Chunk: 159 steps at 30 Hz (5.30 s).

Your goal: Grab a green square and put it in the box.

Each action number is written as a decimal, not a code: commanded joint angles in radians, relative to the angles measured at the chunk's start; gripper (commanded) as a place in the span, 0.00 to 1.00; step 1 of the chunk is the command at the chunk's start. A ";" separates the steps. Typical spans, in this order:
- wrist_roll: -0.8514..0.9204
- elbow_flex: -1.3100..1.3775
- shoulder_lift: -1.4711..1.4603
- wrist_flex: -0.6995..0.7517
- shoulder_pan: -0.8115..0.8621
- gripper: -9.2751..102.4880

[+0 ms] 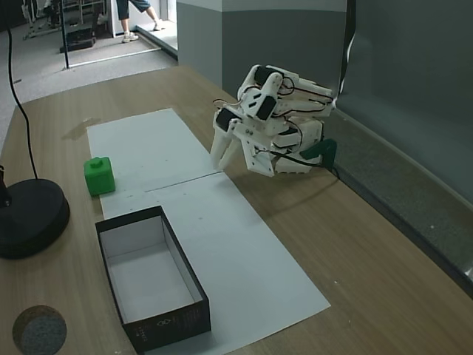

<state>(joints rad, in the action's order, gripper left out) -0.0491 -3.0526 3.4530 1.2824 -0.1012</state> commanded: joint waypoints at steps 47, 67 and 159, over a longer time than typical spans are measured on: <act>0.195 0.110 0.009 -0.546 0.252 0.21; 0.052 1.198 -1.345 -0.239 0.258 0.36; 0.054 2.927 -2.617 0.327 -0.512 0.18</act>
<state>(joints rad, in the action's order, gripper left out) 0.0092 -0.1350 0.7992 1.6245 -0.6075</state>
